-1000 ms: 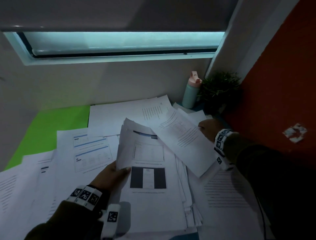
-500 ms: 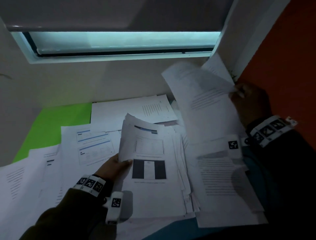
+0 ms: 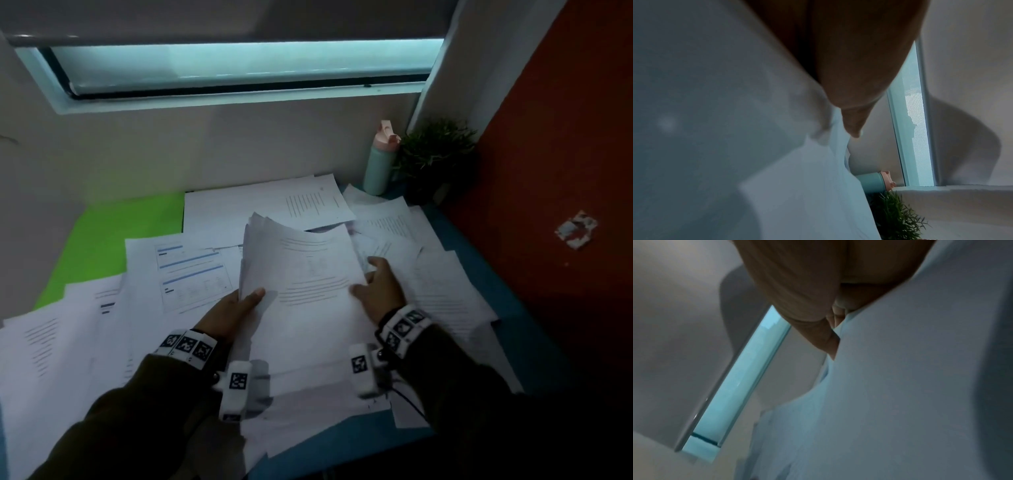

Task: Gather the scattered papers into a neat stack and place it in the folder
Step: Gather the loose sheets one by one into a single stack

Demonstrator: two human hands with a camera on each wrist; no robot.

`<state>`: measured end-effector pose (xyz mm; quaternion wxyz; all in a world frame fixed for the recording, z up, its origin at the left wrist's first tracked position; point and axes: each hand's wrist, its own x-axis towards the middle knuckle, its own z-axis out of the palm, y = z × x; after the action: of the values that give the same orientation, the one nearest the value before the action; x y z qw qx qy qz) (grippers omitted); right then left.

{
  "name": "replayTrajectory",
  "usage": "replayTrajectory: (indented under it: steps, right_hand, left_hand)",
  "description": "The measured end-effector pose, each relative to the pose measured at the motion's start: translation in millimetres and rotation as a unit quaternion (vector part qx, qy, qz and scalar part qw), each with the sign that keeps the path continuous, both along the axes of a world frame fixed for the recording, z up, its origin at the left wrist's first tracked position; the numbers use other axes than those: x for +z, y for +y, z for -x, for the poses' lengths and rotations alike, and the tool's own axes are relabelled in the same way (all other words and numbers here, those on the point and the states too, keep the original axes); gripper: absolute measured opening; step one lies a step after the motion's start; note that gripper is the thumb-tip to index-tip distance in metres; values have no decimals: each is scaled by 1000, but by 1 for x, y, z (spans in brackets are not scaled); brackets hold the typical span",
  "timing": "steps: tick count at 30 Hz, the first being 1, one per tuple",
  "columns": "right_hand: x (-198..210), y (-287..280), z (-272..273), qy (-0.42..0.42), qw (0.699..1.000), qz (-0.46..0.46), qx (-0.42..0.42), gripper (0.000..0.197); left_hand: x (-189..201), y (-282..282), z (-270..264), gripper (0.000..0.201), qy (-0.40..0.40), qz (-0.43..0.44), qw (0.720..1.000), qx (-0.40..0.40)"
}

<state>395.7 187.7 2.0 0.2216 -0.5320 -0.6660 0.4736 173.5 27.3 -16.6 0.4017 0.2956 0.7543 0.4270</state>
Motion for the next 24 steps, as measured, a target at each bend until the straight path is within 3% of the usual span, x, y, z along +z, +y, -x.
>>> replayTrajectory:
  steps: [2,5,7,11,16,19,21,24]
  right_hand:
    - [-12,-9,14,5,1000,10,24,60]
    - [-20,-16,19,-58,992,-55,102,24]
    - [-18,-11,13,-48,992,-52,107,15]
    - [-13,16,-26,14,1000,3,0,30]
    - [-7,54,-107,-178,974,-83,-115,56]
    - [-8,63,-139,-299,938,-55,-166,71]
    - [-10,63,-148,-328,931,-21,-160,77]
    - [-13,65,-152,-308,936,-4,-174,77]
  left_hand:
    - [-7,-1,3,68,-21,-4,1000,20]
    - [-16,-1,5,64,-5,-5,1000,11]
    - [-14,-1,4,61,-4,-14,1000,7]
    - [-20,-1,8,58,-10,-27,1000,-5]
    - [-22,0,1,38,-11,-50,999,-8]
    - [-27,1,6,36,14,-46,999,-4]
    - [-24,1,5,34,18,-53,998,-12]
    - [-18,2,-5,18,41,-53,998,-12]
